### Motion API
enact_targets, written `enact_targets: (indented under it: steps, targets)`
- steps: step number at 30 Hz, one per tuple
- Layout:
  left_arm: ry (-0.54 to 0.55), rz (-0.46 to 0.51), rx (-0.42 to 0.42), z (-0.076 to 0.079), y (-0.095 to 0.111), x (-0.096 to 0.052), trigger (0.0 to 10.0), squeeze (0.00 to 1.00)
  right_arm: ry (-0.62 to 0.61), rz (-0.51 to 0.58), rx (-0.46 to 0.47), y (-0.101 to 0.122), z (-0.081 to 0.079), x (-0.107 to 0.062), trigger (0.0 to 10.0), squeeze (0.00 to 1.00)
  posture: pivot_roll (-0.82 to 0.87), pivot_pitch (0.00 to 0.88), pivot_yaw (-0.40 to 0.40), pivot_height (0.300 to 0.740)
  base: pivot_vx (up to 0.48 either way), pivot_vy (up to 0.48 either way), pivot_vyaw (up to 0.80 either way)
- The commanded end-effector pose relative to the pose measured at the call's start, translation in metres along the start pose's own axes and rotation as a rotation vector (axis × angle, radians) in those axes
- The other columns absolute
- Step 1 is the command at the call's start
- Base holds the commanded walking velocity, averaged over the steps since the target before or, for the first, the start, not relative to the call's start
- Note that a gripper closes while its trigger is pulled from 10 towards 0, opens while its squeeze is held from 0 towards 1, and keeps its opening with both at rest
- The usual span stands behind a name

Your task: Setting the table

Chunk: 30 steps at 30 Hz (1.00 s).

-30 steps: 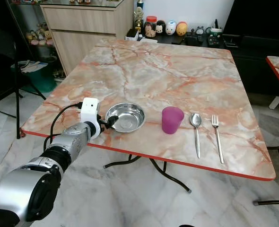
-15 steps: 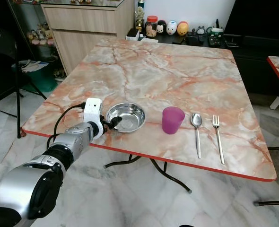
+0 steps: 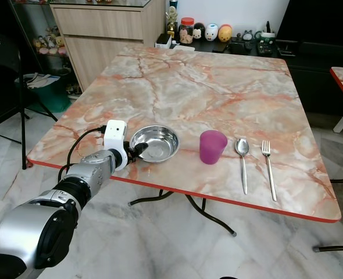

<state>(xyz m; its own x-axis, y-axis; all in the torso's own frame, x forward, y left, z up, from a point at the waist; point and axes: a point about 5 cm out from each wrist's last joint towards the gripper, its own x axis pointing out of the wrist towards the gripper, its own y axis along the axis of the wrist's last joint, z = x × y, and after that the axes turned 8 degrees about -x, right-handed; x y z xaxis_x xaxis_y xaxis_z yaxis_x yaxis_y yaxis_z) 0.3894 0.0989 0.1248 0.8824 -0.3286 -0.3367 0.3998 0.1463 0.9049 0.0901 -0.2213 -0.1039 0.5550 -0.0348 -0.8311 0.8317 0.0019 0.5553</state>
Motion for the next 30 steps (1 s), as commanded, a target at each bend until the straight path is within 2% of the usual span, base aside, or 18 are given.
enact_targets:
  steps: [1, 17, 27, 30]
  targets:
    - [0.005, -0.036, 0.022, -0.001, -0.005, 0.000, 0.0, 0.00, 0.004, -0.015, 0.005, -0.003, -0.002, -0.001, 10.0, 0.00, 0.05, 0.000, -0.009, 0.740, 0.000, 0.000, 0.00]
    - [0.024, -0.041, 0.031, -0.008, -0.007, -0.002, 0.0, 0.00, 0.010, -0.025, -0.003, -0.005, -0.001, -0.001, 10.0, 0.00, 0.05, 0.000, -0.017, 0.740, 0.000, 0.000, 0.00]
    - [0.028, 0.015, 0.050, -0.018, -0.006, -0.006, 0.0, 0.00, 0.012, -0.025, -0.007, -0.005, -0.001, -0.001, 10.0, 0.00, 0.06, 0.000, -0.020, 0.740, 0.000, 0.000, 0.00]
    - [0.028, 0.044, 0.027, -0.022, -0.006, -0.008, 0.0, 0.00, 0.013, -0.026, -0.007, -0.005, -0.001, -0.001, 10.0, 0.00, 0.06, 0.000, -0.020, 0.740, 0.000, 0.000, 0.00]
